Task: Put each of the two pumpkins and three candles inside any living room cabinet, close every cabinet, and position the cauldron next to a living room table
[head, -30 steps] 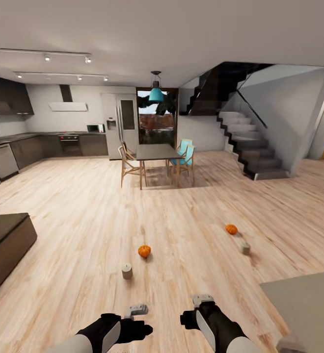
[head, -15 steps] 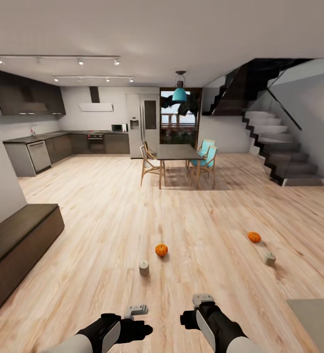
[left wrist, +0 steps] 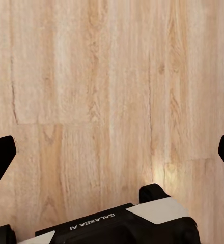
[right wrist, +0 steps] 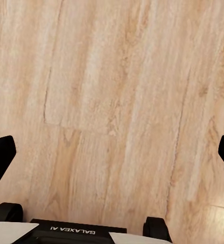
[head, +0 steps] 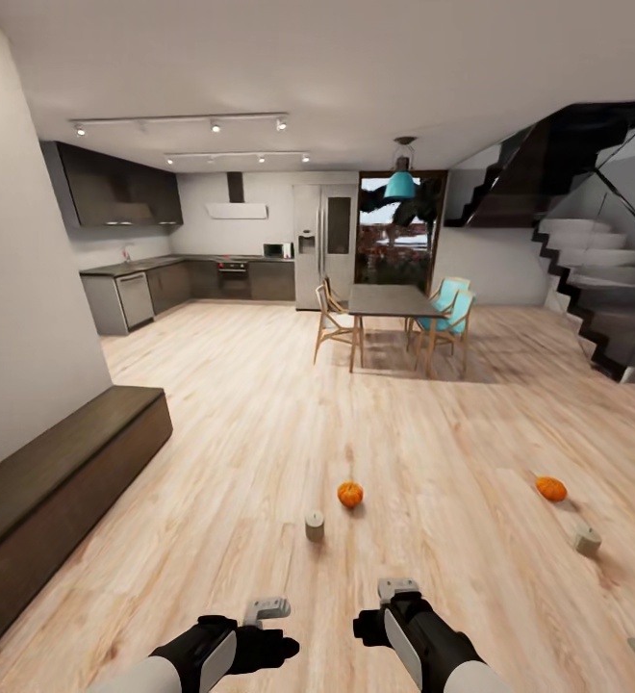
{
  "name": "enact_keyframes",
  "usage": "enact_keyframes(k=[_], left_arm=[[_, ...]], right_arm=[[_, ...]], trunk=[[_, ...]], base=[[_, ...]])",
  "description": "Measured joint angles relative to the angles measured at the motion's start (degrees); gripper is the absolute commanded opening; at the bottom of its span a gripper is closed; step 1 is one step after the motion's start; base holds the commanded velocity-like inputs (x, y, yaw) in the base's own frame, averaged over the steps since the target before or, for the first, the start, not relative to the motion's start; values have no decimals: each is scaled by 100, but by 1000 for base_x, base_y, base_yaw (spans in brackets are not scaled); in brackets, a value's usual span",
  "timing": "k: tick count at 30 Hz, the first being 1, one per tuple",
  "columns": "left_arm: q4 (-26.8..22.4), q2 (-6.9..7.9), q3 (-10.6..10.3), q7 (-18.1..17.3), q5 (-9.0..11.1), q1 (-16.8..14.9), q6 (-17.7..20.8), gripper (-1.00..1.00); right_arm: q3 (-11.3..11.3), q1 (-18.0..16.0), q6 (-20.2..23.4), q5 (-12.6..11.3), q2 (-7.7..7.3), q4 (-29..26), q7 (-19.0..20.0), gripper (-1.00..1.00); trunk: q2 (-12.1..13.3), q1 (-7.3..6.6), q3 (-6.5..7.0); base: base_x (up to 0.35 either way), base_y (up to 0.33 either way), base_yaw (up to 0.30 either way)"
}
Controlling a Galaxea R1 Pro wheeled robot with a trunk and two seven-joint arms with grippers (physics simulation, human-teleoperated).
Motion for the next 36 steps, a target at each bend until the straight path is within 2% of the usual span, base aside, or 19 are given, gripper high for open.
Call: enact_keyframes(k=[16, 36], left_arm=[[0, 0, 0, 0, 0, 0, -6, 100], [0, 0, 0, 1, 0, 0, -7, 100]], right_arm=[[1, 0, 0, 0, 0, 0, 0, 100], [0, 0, 0, -1, 0, 3, 1, 100]], trunk=[[0, -1, 0], [0, 0, 0]], base=[[213, -134, 290], [208, -11, 290]])
